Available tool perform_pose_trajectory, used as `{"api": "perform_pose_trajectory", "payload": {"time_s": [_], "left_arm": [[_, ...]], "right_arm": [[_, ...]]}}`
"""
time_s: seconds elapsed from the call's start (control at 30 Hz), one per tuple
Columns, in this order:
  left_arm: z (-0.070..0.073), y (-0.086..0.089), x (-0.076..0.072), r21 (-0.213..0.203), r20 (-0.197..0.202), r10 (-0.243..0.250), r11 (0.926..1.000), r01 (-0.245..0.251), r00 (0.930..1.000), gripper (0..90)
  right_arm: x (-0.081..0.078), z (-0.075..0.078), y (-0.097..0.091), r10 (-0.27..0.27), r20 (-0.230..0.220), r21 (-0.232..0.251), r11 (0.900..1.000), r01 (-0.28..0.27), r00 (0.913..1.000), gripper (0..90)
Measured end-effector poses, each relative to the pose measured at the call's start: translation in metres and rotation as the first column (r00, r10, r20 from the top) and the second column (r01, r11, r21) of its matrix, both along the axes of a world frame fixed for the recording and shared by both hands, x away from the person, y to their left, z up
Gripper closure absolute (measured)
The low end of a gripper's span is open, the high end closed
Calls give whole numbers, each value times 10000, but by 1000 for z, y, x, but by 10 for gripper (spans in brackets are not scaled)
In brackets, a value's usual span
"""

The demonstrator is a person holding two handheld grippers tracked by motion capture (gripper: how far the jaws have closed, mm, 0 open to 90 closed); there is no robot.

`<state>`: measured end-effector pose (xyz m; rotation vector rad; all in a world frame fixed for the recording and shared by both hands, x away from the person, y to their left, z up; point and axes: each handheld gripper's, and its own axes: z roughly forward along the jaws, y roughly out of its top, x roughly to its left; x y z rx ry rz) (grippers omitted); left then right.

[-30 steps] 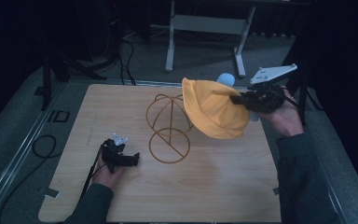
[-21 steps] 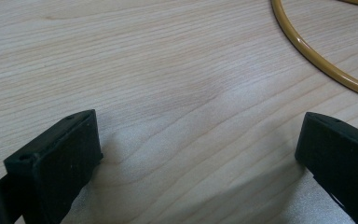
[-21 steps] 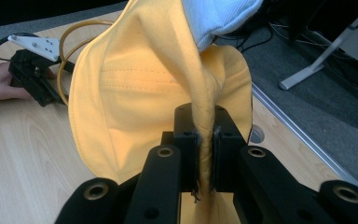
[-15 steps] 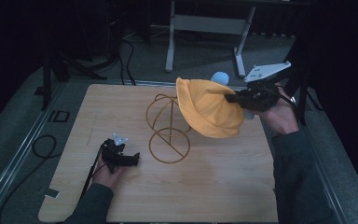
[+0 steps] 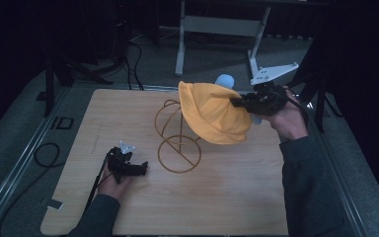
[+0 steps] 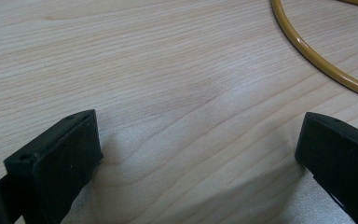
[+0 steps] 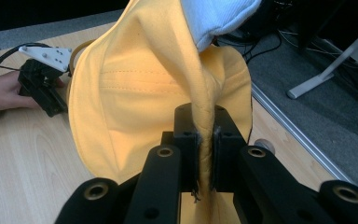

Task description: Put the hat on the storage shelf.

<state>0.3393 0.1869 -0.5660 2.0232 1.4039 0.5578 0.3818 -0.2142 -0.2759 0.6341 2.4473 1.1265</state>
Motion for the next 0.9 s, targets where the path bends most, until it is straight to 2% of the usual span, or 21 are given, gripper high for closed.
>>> {"api": "perform_pose_trajectory", "payload": {"time_s": [0.4,0.9], "left_arm": [[0,0,0,-13,8,10,10000,-10,10000,1],[0,0,0,-12,4,6,10000,-5,10000,1]], "right_arm": [[4,0,5,10,-19,-98,10000,-10,10000,836],[11,2,23,131,-50,-316,9994,-133,9999,836]]}}
